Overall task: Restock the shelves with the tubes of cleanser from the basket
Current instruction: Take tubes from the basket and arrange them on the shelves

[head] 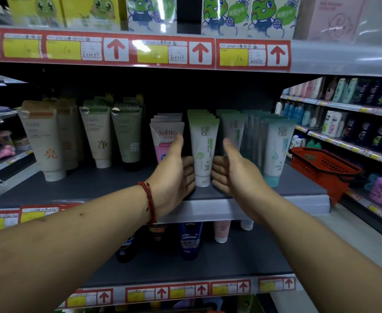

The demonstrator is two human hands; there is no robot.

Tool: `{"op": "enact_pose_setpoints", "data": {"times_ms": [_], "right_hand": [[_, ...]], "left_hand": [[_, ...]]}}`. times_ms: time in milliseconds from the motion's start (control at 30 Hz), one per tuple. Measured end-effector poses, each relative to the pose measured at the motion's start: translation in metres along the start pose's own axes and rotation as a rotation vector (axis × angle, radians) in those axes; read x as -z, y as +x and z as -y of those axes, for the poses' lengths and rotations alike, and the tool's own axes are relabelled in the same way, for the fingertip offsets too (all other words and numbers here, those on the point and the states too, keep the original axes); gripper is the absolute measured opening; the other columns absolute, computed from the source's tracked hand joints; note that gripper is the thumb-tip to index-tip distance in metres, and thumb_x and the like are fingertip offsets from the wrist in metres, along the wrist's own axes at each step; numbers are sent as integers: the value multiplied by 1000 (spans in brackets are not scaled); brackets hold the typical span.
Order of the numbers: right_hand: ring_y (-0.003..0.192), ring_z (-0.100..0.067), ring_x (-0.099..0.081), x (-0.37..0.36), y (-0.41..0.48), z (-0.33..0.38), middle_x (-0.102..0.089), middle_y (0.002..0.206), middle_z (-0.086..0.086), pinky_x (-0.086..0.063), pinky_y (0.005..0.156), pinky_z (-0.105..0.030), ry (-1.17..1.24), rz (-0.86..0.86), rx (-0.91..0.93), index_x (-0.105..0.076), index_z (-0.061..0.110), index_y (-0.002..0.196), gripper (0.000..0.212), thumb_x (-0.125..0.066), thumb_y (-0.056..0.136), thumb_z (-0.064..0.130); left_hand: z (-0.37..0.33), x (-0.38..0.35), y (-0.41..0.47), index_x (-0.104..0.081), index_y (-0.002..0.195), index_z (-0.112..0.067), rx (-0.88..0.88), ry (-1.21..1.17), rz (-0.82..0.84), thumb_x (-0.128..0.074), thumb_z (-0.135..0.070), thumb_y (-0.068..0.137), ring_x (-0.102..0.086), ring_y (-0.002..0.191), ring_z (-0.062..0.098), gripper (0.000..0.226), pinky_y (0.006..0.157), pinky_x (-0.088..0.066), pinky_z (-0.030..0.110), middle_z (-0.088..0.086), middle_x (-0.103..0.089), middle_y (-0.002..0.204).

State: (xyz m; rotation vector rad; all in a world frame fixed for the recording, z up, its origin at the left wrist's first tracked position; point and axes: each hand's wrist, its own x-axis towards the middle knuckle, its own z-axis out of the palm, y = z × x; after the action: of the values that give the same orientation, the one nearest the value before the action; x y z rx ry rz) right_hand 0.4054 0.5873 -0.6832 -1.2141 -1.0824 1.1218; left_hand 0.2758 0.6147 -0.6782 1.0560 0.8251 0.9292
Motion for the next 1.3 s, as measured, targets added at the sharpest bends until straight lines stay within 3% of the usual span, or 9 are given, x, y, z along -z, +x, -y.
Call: {"op": "enact_pose_setpoints", "data": {"times_ms": [133,400,600,700,767,933,1033,1100,1300], "right_hand": [[131,-19,-56,1,-3,0,-53,148,-11,-45,109,-34,15,-68,20,-45,2,147,70,-39,102,56],[98,-16,-74,-18,-15,1,-74,109,-13,-59,92,-32,-8,-88,147,-70,9,106,48,-41,104,47],[120,-20,-64,-52,-3,-5,-67,128,-7,-48,108,-39,-108,18,87,-62,1,130,62,-40,103,52],[108,-26,-68,-64,10,-4,-78,91,3,-46,108,-48,-205,-26,38,-81,30,85,55,-43,95,67],[100,-18,-67,-67,19,-3,-72,69,15,-46,108,-44,-227,-29,-6,-75,41,57,58,-41,95,69],[111,-28,-67,-75,32,-4,-77,94,-3,-45,109,-51,-209,-19,-40,-76,24,72,64,-40,89,75],[109,-27,-68,-79,37,-8,-77,102,-7,-46,107,-52,-226,-37,-21,-77,25,74,67,-42,75,82],[106,-26,-69,-80,37,-8,-77,102,-6,-47,106,-52,-241,-47,-13,-78,37,75,61,-41,70,85],[106,-26,-69,-84,35,-8,-77,99,-4,-48,106,-52,-198,-66,-4,-77,38,68,56,-41,78,79]], "left_hand": [[-3,7,-2,-27,155,-4,3,-23,-65,-26,-74,94,-31,149,24,93,121,-24,39,14,-30,162],[-16,63,-20,-46,145,-2,-79,16,-108,-23,-69,98,-54,132,29,85,116,-37,42,21,-56,142],[-22,93,-18,-39,149,-2,-116,-5,-153,-26,-68,98,-47,139,26,85,120,-31,41,18,-46,152],[-22,96,-11,-31,154,-5,-95,-34,-163,-28,-71,95,-37,146,25,88,120,-28,39,16,-35,159],[-23,95,-7,-28,156,-7,-72,-35,-160,-28,-73,94,-33,148,24,90,121,-26,39,13,-31,161],[-23,89,-1,-27,156,-7,-24,-42,-129,-28,-75,93,-32,148,22,93,120,-23,37,10,-33,161],[-21,89,0,-32,154,-7,-19,1,-85,-22,-73,94,-37,145,20,90,121,-22,37,9,-40,157],[-21,91,2,-35,153,-6,-17,11,-80,-21,-73,95,-39,145,20,89,121,-21,38,8,-42,156],[-23,91,2,-35,152,-6,-9,7,-83,-22,-73,95,-39,144,21,90,122,-23,39,9,-42,156]]}}
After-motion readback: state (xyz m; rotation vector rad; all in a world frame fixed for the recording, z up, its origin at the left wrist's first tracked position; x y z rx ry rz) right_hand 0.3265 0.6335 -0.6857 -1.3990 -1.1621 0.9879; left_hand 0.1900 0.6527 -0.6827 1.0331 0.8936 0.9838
